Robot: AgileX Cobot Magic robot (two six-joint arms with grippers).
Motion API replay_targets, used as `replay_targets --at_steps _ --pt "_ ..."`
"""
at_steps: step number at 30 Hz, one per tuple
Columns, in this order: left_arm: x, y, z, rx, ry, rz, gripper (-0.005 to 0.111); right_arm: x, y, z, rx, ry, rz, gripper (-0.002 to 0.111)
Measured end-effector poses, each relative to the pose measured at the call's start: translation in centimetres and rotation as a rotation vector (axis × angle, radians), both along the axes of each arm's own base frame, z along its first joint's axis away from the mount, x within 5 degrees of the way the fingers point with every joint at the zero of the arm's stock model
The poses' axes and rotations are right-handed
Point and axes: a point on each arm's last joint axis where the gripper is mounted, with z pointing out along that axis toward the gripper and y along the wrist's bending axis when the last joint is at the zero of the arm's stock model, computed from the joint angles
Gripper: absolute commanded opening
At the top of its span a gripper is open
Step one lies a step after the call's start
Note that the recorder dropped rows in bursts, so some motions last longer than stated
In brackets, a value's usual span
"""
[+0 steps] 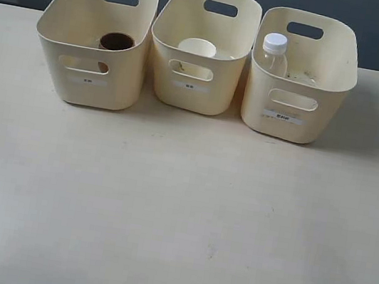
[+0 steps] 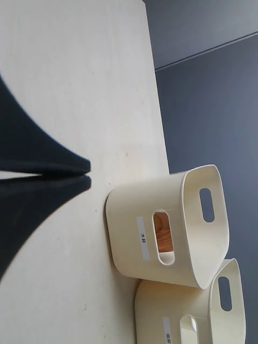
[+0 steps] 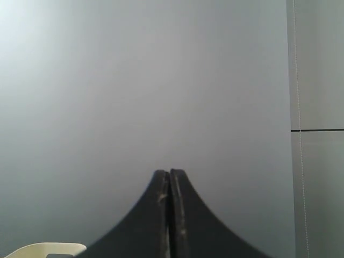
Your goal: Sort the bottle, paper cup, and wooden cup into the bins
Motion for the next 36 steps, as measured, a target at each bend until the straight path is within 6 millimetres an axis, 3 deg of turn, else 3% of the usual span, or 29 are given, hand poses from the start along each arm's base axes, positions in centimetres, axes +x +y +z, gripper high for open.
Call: replay_targets --at_steps 10,13,16,21,23,29,36 --pt "0.0 0.0 0.0 0.000 0.000 0.000 0.000 0.0 0.1 -0.1 0.012 0.012 0.011 -0.001" --pt "0.0 0.0 0.0 0.000 0.000 0.000 0.000 0.5 0.2 -1.1 0.019 0.081 0.035 -0.001" --pt "0.0 0.0 0.0 0.000 0.000 0.000 0.000 1.5 0.1 -3.4 0.016 0.145 0.026 -0.001" --pt "0.0 0.0 0.0 0.000 0.000 0.000 0.000 3.5 -0.6 -9.6 0.017 0.234 -0.036 -0.001" --pt "0.0 0.0 0.0 0.000 0.000 0.000 0.000 3.7 -0.6 -10.8 -0.009 0.272 -0.042 -0.001" --pt "0.0 0.0 0.0 0.002 0.000 0.000 0.000 3.8 -0.5 -11.4 -0.124 0.318 -0.057 -0.001" --pt "0.0 0.0 0.0 0.013 -0.001 0.001 0.000 3.8 -0.4 -11.7 -0.132 0.354 -0.045 -0.001"
